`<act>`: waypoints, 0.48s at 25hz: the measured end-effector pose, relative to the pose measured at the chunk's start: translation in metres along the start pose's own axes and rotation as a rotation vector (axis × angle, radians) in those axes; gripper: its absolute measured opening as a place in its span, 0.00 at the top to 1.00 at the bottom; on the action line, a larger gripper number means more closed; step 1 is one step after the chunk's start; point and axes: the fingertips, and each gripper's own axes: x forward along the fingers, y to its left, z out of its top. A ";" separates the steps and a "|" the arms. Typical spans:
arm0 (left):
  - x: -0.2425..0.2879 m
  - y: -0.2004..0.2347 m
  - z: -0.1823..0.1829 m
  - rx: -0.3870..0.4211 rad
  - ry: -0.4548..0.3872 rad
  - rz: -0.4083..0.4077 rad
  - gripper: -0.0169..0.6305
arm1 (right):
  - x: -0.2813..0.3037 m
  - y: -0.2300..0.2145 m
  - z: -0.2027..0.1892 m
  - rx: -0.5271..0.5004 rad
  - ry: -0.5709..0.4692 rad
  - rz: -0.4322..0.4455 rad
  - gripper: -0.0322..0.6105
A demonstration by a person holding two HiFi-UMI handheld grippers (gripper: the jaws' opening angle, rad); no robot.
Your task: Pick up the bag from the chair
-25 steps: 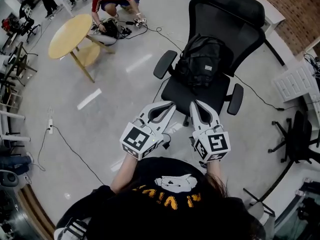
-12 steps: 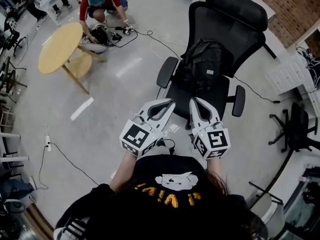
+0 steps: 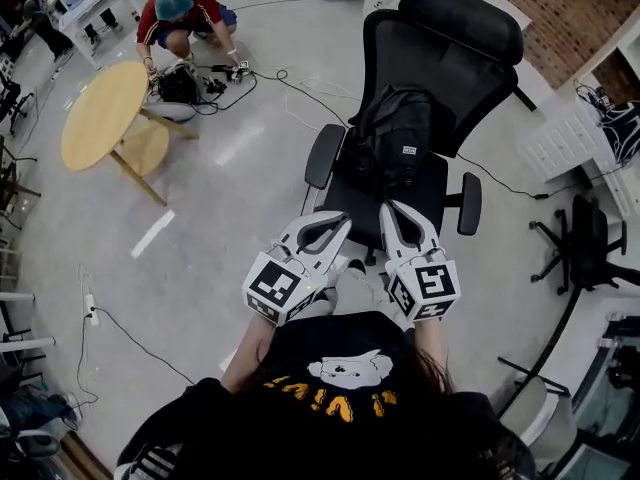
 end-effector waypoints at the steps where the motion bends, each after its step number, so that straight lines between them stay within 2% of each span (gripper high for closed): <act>1: 0.002 0.002 -0.001 -0.001 0.003 -0.002 0.95 | 0.002 -0.003 0.000 -0.001 0.003 -0.006 0.94; 8: 0.020 0.025 -0.001 -0.004 0.009 0.004 0.95 | 0.025 -0.033 0.002 -0.024 0.016 -0.031 0.94; 12: 0.046 0.035 0.003 -0.002 0.013 -0.005 0.95 | 0.047 -0.070 0.003 -0.037 0.029 -0.040 0.94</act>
